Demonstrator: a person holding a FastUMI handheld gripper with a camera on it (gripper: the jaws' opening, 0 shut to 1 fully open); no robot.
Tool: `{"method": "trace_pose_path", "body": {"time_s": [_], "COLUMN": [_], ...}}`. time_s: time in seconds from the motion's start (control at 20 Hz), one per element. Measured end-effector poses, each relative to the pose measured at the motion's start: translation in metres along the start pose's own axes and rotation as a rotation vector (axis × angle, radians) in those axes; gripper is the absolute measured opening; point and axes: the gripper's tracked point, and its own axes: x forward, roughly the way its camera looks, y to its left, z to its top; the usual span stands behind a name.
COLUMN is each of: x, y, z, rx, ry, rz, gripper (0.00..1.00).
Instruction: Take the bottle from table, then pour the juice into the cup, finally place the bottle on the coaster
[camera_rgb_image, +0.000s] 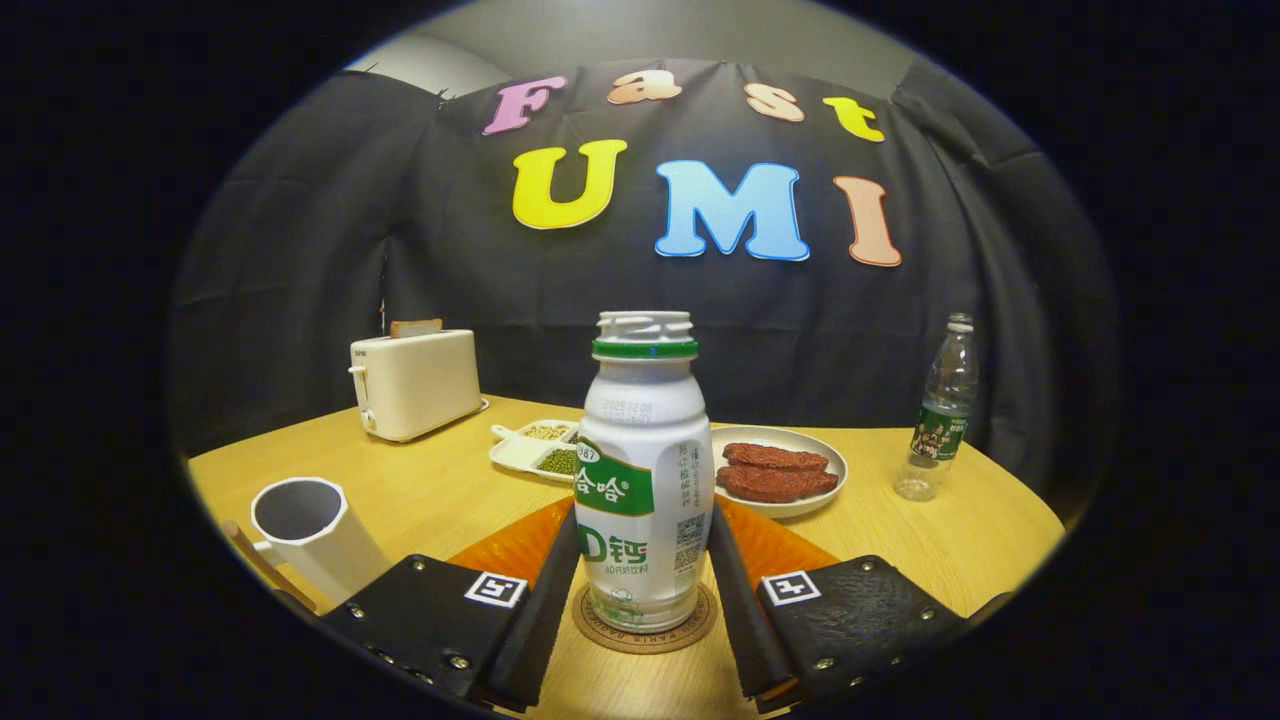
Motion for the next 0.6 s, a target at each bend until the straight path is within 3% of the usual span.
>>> {"method": "trace_pose_path", "body": {"time_s": [0.5,0.55,0.6], "x": [-0.005,-0.007,-0.011], "y": [0.002,0.003,0.003], "z": [0.000,0.008,0.012], "rx": [0.021,0.020,0.011], "ry": [-0.039,-0.055,-0.075], "rz": [0.009,0.009,0.006], "gripper": [0.75,0.93,1.00]}}
